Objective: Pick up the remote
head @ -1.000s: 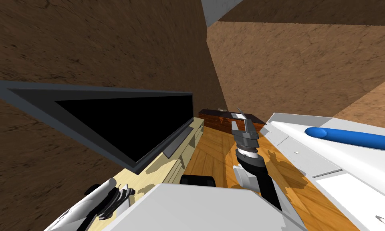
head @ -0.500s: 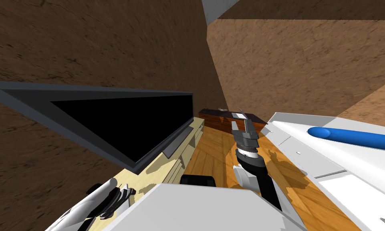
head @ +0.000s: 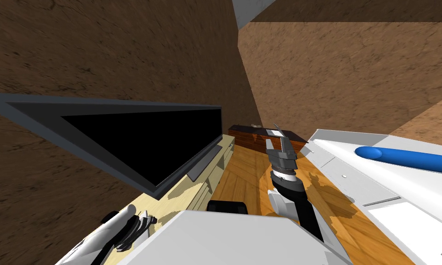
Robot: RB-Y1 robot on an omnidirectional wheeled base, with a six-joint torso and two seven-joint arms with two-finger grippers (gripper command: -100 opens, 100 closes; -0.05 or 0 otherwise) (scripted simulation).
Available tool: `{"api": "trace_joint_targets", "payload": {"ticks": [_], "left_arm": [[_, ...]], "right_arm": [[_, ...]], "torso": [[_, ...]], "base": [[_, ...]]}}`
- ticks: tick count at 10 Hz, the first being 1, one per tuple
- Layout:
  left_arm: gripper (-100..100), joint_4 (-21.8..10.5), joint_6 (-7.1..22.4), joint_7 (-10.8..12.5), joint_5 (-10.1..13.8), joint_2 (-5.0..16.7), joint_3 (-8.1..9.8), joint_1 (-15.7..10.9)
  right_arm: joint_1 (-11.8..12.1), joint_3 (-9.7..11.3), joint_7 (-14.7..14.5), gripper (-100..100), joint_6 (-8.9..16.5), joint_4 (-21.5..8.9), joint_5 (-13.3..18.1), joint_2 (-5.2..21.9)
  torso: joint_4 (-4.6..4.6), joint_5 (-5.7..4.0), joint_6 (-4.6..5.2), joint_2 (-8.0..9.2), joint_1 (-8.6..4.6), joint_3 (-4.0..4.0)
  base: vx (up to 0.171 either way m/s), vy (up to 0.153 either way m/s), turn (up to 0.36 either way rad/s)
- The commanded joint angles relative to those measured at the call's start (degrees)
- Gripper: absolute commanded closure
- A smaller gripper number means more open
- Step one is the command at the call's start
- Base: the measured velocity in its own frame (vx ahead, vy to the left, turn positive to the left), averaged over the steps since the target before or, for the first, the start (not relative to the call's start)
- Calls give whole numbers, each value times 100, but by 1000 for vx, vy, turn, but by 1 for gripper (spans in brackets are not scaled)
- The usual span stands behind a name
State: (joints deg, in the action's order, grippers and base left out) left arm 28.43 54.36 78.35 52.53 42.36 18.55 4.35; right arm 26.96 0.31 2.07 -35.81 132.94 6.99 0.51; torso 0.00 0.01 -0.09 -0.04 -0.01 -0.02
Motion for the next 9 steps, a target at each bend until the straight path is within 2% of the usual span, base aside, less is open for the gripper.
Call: {"api": "trace_joint_targets", "payload": {"ticks": [1,2,3,4,8,9], "left_arm": [[-100,82,-162,-28,-74,-174,16,95],[-100,23,-280,-82,-116,-276,21,88],[-100,-5,-222,-73,-79,-152,33,36],[100,-23,-252,-95,-82,-156,36,29],[100,-25,-251,-85,-80,-152,39,34],[0,-25,-251,-87,-81,-152,39,34]], "right_arm": [[0,0,0,0,0,0,0,0],[0,0,0,0,0,0,0,0],[0,0,0,0,0,0,0,0],[0,0,0,0,0,0,0,0],[0,0,0,0,0,0,0,0],[0,0,0,0,0,0,0,0]], "torso": [[0,0,0,0,0,0],[-3,10,-2,0,-2,-1],[-9,44,1,1,7,-4],[-10,50,0,0,16,-5],[-9,52,7,-3,18,-6],[-9,53,7,-3,18,-6]], "base": [[11,-12,37],[0,0,0],[0,0,0],[-2,1,13],[0,0,0],[0,0,0]]}}
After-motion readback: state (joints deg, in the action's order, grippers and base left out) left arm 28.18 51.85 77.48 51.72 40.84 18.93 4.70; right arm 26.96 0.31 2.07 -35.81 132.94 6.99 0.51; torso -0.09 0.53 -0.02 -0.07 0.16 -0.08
